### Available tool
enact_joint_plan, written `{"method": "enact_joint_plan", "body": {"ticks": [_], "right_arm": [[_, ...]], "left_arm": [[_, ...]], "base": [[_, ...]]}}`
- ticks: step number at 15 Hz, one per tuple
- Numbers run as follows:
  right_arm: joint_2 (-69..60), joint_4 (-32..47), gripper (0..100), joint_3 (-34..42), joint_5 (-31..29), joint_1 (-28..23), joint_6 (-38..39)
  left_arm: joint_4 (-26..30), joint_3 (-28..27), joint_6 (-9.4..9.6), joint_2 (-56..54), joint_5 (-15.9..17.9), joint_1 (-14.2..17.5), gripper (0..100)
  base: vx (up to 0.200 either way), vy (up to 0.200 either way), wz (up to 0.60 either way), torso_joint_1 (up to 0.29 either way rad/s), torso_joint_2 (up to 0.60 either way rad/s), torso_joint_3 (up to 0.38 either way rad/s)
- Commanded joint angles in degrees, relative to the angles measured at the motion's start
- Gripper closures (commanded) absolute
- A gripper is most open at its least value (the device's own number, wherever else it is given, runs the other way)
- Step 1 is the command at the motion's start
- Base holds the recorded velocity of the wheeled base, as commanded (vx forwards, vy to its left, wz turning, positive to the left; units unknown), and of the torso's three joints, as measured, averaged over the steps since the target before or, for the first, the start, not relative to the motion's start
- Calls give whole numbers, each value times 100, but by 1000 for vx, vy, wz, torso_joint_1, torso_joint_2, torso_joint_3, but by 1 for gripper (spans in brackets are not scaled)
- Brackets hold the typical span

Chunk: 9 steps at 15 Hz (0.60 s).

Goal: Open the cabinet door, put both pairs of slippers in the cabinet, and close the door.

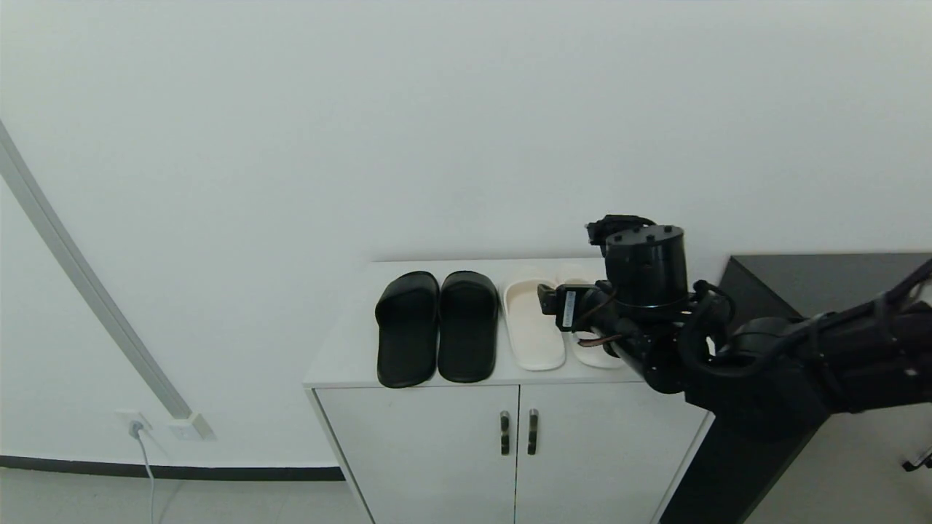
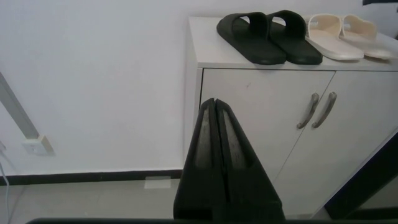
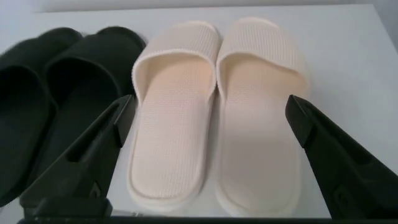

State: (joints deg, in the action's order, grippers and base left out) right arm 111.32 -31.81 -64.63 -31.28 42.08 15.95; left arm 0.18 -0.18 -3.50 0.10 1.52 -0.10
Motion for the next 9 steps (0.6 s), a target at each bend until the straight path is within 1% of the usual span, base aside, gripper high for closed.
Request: {"method": "enact_joint_plan", "body": {"ticks": [1, 6, 8, 9], "right_arm": [[645, -19, 0, -339, -115, 2, -4], [1234, -19, 0, -831, -124, -121, -144], [1427, -19, 0, -1078, -18, -306, -179], [1436, -27, 0, -1122, 149, -359, -179]], "left_arm": [[-1, 1, -2, -1, 6, 1, 100], [-1, 1, -2, -1, -3, 1, 100], [-1, 1, -10, -1, 6, 1, 100], [-1, 1, -10, -1, 6, -8, 100]], "base": [[0, 0, 0, 0, 0, 0], [0, 0, 0, 0, 0, 0], [0, 0, 0, 0, 0, 0], [0, 0, 0, 0, 0, 0]]}}
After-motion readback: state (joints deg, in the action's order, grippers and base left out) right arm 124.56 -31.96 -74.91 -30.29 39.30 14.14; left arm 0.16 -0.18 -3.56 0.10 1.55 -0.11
